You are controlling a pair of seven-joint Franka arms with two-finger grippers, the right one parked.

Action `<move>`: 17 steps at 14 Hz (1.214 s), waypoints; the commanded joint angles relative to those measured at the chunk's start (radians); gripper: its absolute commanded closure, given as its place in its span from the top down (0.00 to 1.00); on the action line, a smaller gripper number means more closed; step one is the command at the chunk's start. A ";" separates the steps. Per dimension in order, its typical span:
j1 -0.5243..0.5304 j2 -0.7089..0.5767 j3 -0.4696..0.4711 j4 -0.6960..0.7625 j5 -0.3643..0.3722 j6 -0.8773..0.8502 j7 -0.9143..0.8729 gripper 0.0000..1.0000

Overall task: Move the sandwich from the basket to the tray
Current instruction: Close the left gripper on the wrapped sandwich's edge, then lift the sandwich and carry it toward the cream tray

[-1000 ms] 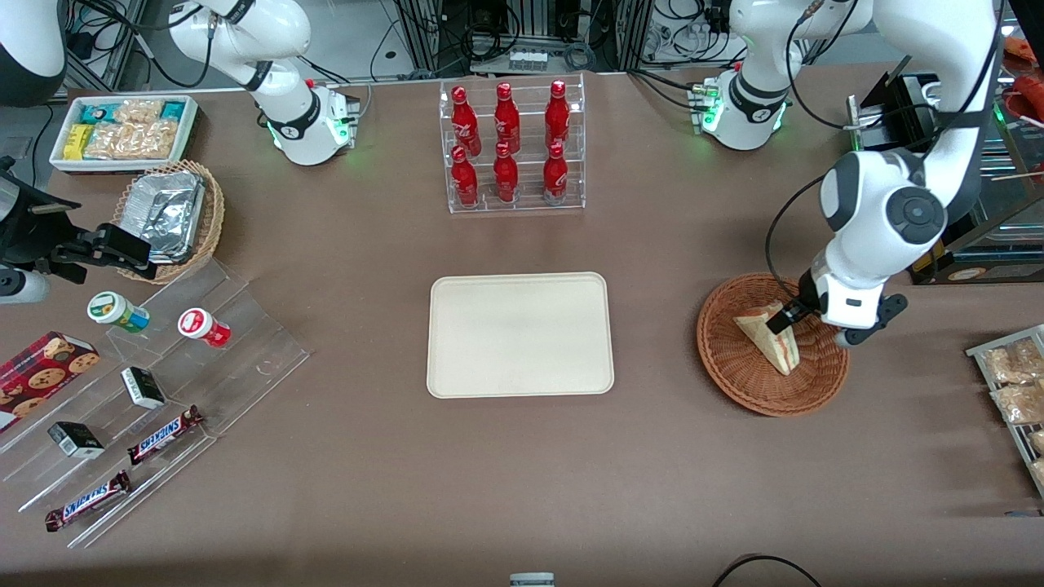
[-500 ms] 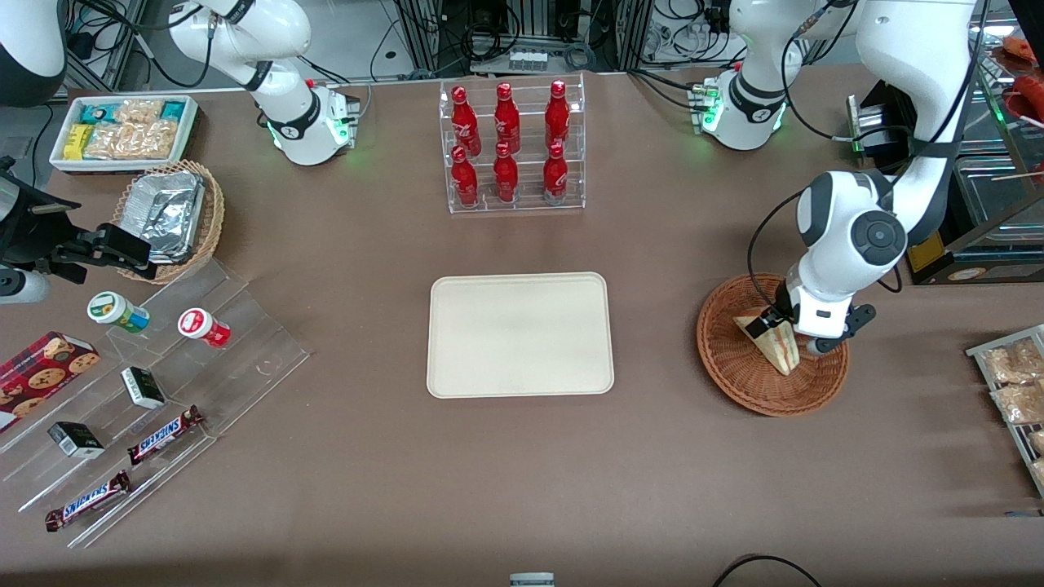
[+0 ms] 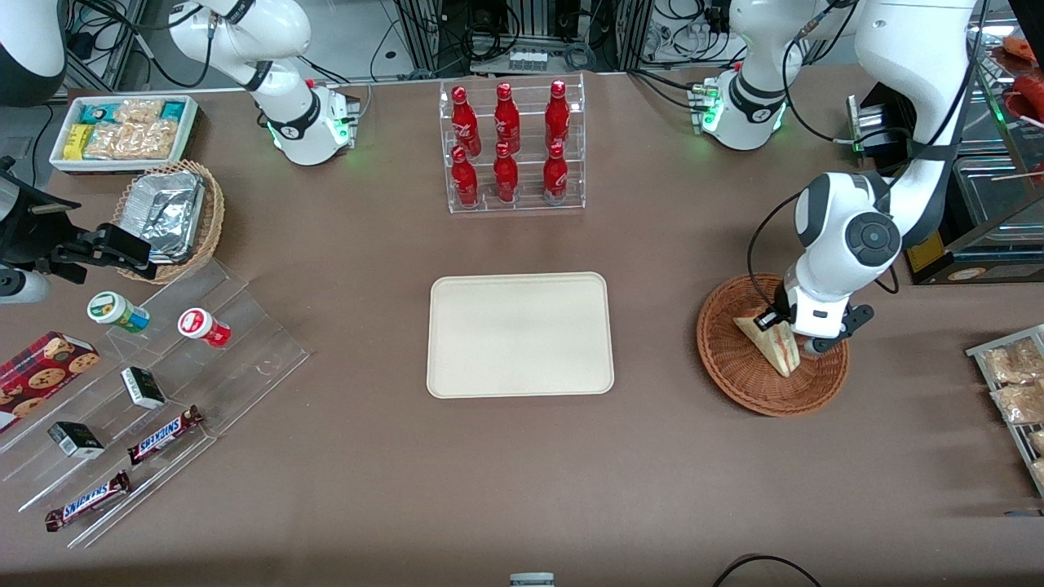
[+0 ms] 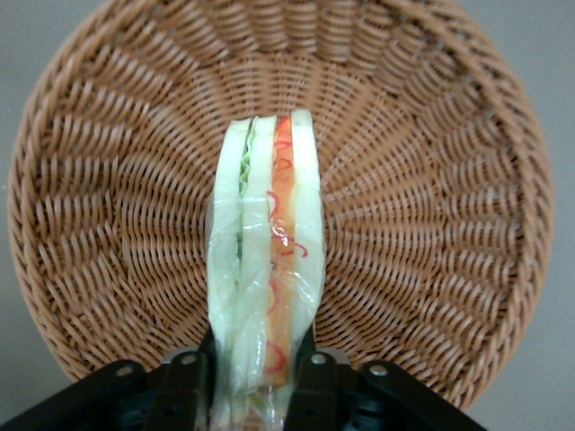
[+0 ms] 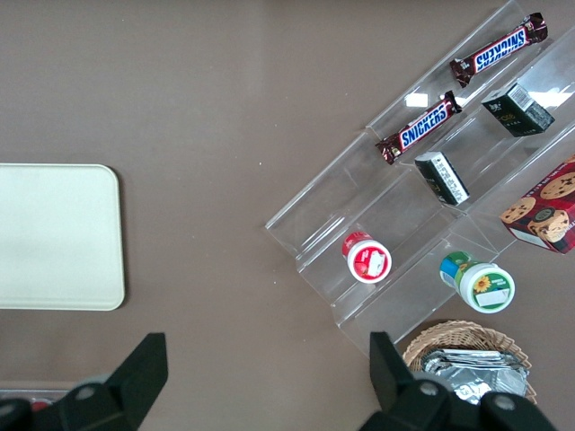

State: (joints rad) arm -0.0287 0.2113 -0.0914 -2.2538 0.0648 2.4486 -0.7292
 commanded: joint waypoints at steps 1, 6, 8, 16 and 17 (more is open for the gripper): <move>-0.025 -0.090 -0.004 0.052 0.047 -0.167 -0.015 0.00; -0.270 -0.032 -0.005 0.411 -0.014 -0.549 -0.058 0.00; -0.383 0.032 -0.005 0.506 -0.033 -0.546 -0.102 0.00; -0.706 0.437 -0.002 0.847 -0.016 -0.450 -0.217 0.00; -0.729 0.471 -0.001 0.862 -0.014 -0.410 -0.216 0.00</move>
State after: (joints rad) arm -0.7170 0.6012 -0.1096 -1.4846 0.0418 2.0157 -0.9407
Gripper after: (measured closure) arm 0.850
